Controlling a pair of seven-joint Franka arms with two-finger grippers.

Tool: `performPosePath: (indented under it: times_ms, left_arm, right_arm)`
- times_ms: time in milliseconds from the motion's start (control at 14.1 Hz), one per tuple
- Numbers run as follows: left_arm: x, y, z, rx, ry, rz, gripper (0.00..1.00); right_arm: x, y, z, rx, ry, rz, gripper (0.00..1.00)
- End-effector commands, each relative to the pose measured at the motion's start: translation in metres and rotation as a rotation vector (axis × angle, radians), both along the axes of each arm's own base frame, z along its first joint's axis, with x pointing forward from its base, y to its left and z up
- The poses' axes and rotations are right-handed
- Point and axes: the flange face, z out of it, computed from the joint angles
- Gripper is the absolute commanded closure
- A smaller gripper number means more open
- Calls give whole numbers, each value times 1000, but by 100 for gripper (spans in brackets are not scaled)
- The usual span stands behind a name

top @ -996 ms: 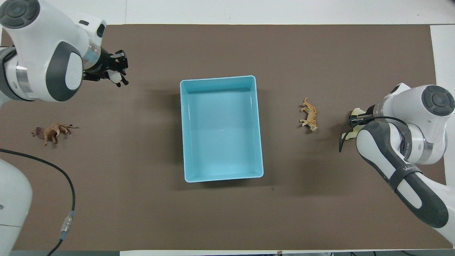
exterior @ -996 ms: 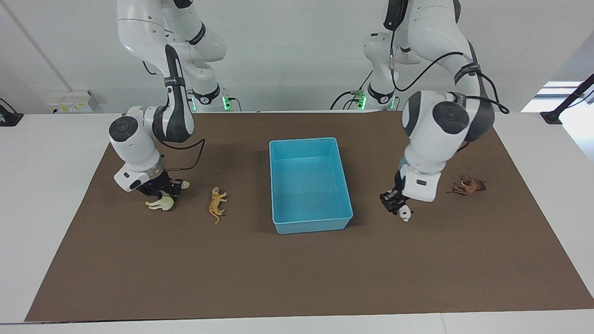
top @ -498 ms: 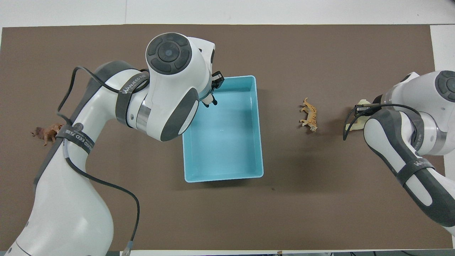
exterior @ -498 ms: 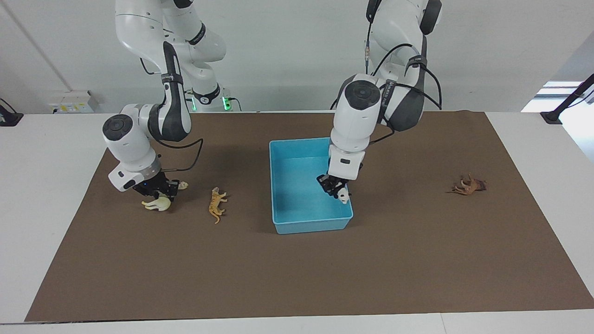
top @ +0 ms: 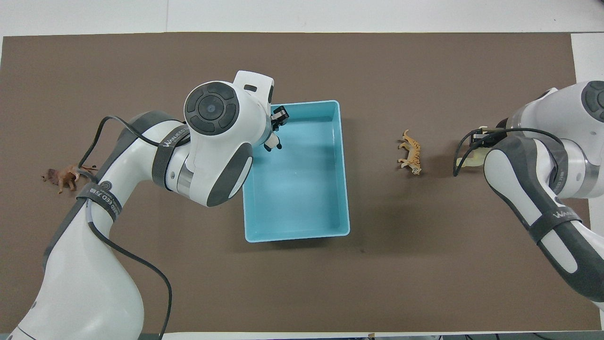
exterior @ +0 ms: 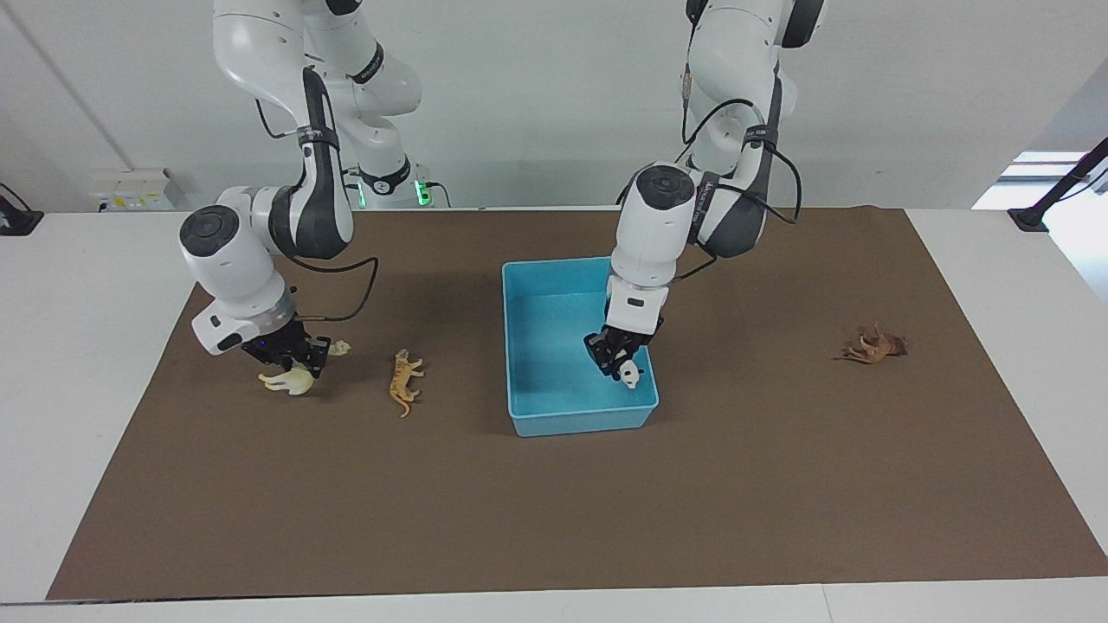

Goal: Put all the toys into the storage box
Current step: 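Carry the panda into the box with the left gripper and release it, then reach the horse with the left gripper while the right gripper places the llama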

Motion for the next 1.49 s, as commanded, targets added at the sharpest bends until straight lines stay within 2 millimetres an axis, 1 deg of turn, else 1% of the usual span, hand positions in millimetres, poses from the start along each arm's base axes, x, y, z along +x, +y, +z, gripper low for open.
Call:
performPosePath:
  times_ms: [0, 142, 213, 284, 356, 427, 498, 569, 640, 711, 782, 853, 924, 996, 1067, 1138, 1209, 1280, 1422]
  left_arm:
    - [-2, 3, 12, -10, -31, 4, 0]
    - [-3, 6, 16, 0, -19, 7, 0]
    - [-2, 17, 29, 12, -10, 17, 0]
    - [7, 45, 50, 22, -21, 29, 0]
    - [16, 69, 55, 49, -31, 13, 0]
    - [26, 100, 64, 67, -34, 12, 0]
    - [39, 145, 67, 86, -18, 26, 0]
    - [43, 178, 73, 105, -7, -19, 0]
    - [47, 210, 71, 134, 17, -115, 0]
    - [50, 241, 68, 151, 41, -188, 0]
    - [49, 273, 63, 168, 65, -275, 0]
    - [47, 310, 57, 183, 75, -397, 0]
    - [42, 348, 48, 191, 84, -496, 0]
    - [35, 375, 43, 195, 91, -571, 0]
    - [31, 393, 38, 196, 96, -607, 0]
    - [27, 412, 37, 199, 95, -647, 0]
    - [23, 425, 34, 203, 99, -709, 0]
    - [16, 446, 29, 201, 108, -788, 0]
    - [1, 477, 11, 203, 110, -903, 0]
  right_arm:
    - [12, 10, 32, 13, 9, -43, 100]
    - [16, 25, 43, 18, 14, -67, 100]
    - [17, 36, 48, 22, 17, -94, 100]
    - [19, 57, 63, 29, 14, -133, 100]
    - [21, 76, 76, 34, 15, -173, 100]
    - [23, 94, 91, 42, 8, -217, 100]
    - [23, 118, 101, 49, 0, -233, 100]
    - [21, 143, 107, 53, -11, -253, 100]
    - [17, 175, 109, 60, -22, -272, 100]
    - [12, 200, 111, 67, -30, -295, 100]
    - [6, 228, 116, 76, -37, -317, 100]
    - [-1, 259, 116, 81, -37, -328, 100]
    - [-13, 294, 119, 87, -42, -325, 100]
    - [-21, 323, 117, 97, -48, -307, 100]
    - [-29, 353, 110, 112, -58, -291, 100]
    - [-37, 377, 103, 123, -65, -287, 100]
    - [-42, 398, 97, 132, -68, -282, 100]
    - [-43, 409, 90, 124, -66, -265, 100]
    - [-47, 427, 63, 111, -50, -244, 100]
